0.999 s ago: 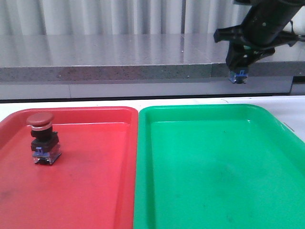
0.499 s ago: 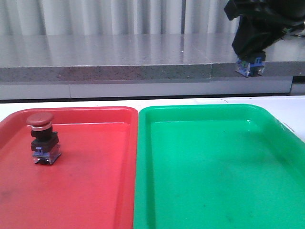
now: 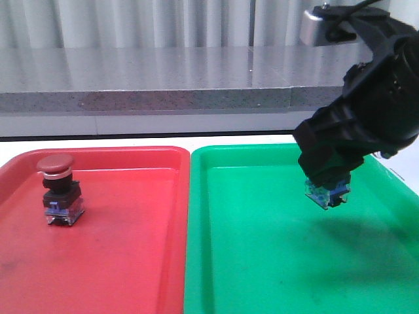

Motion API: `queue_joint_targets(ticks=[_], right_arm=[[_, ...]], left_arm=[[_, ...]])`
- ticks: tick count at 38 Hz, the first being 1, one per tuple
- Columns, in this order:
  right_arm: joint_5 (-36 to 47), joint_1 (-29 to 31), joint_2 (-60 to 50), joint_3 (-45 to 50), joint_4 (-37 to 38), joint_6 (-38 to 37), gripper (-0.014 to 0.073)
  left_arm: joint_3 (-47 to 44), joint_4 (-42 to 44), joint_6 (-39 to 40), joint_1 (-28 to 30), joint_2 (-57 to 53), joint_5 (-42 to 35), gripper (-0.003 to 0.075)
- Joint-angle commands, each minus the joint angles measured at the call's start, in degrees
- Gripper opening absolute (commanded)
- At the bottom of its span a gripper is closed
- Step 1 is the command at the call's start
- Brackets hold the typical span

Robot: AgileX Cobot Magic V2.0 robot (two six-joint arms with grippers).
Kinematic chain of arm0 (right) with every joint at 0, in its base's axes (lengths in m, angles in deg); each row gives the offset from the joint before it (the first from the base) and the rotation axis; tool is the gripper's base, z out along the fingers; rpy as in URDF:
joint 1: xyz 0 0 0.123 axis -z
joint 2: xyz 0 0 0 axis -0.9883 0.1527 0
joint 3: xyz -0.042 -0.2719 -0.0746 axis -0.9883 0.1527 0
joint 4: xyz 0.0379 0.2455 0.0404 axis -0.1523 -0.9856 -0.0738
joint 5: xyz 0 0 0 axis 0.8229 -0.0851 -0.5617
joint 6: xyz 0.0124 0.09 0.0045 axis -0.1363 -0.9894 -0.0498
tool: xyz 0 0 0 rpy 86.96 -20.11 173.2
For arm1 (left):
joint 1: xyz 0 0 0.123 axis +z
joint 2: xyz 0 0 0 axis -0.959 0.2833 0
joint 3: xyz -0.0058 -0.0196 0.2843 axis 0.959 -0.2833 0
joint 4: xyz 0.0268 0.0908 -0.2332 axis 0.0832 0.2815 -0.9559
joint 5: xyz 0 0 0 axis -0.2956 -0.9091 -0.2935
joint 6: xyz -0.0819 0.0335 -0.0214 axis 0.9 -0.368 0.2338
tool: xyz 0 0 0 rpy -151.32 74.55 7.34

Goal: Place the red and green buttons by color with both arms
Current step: 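Lower the button into the green tray and open the right gripper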

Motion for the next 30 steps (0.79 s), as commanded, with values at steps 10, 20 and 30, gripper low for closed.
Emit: queue_joint_targets(ticks=[10,20,30], right_arm=[[10.31,0.07,4.95,-1.20,0.14,0.57,0.0258],[9.19,0.07,6.38,-1.20,0.14,0.57,0.0307],[9.25,0.07,6.31,-1.20,0.14,0.52,0.0496]], left_arm=[[1.53,0.28,0.54,0.04,0.21,-3.86,0.0545],[1.53,0.28,0.54,0.04,0.21,-3.86,0.0545],[1.53,0.28,0.54,0.04,0.21,-3.86,0.0545]])
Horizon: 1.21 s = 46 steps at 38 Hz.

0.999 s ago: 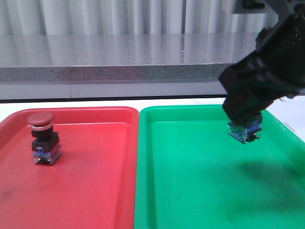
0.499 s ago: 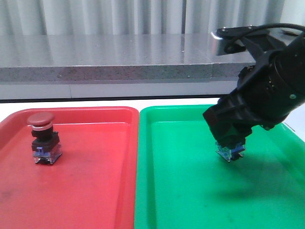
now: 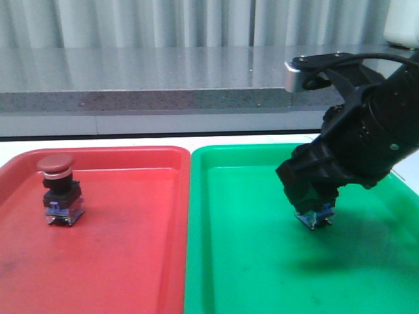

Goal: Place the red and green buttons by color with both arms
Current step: 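Lower the button into the green tray and open the right gripper, then raise the right gripper away from the green tray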

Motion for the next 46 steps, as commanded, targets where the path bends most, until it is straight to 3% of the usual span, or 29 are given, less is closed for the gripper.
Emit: queue_joint_targets(ticks=[1,16,46], right_arm=[[2.82,0.07,-1.78,-1.23,0.14,0.48,0.0500],[-1.87,0.07,-10.59,-1.23,0.09,0.17,0.0504],[-32.63,0.07,-47.95,-1.23,0.91,0.17,0.0504]], left_arm=[[1.53,0.28,0.54,0.04,0.21,-3.86,0.0545],[1.53,0.28,0.54,0.04,0.21,-3.86,0.0545],[1.53,0.28,0.54,0.04,0.21,-3.86,0.0545]])
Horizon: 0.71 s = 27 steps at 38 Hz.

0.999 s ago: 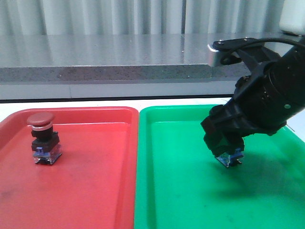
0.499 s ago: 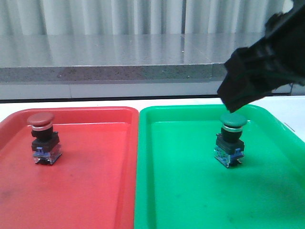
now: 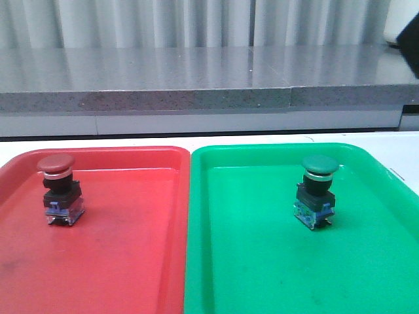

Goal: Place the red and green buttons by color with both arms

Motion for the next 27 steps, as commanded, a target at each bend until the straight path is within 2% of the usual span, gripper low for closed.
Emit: queue_joint_targets(ticks=[1,11,16,27], right_arm=[[-0.81,0.07,-4.13,-1.32,0.45,0.27,0.0504],[-6.51,0.07,-12.40,-1.32,1.01,0.27,0.0504],[-9.01,0.07,-12.98,-1.32,2.88,0.27,0.0504],[-9.04,0.07,-12.98,-1.32,3.14,0.27,0.0502]], left_arm=[[1.53,0.28,0.54,0.04,0.21,-3.86,0.0545],[1.53,0.28,0.54,0.04,0.21,-3.86,0.0545],[1.53,0.28,0.54,0.04,0.21,-3.99,0.0545],[1.53,0.65,0.54,0.04,0.21,-3.99,0.0545]])
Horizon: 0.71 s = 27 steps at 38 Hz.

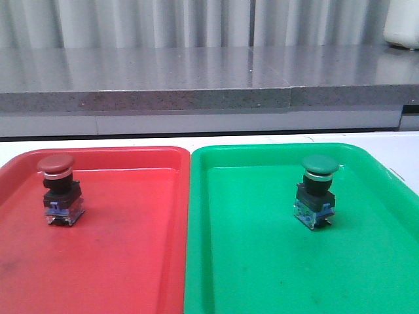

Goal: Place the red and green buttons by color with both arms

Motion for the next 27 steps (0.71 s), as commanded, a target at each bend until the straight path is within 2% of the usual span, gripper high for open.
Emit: queue_joint_targets(ticks=[1,4,10,18,21,27], right_arm=[[3.26,0.07,-0.01,-1.44,0.38,0.38,0.0502],[3.26,0.07,-0.01,-1.44,0.38,0.38,0.0502],[3.26,0.07,-0.01,-1.44,0.38,0.38,0.0502],[3.31,0.07,-0.01,-1.44,0.38,0.38,0.0484],[3.31,0.07,-0.01,-1.44,0.38,0.38,0.0388],[3.31,0.07,-0.01,-1.44,0.38,0.38,0.0086]], left_arm=[[1.53,0.52,0.54,0.04,0.21,-3.81,0.0545],[1.53,0.61,-1.41,0.04,0.21,-4.09,0.0545],[1.53,-1.12,-10.09,0.04,0.21,-4.01,0.0545],[1.53,-1.49,-10.34,0.04,0.21,-4.00,0.0523],[1.53,-1.49,-10.34,0.04,0.21,-3.88,0.0433],[1.53,-1.49,-10.34,0.04,0.21,-3.88,0.0124]])
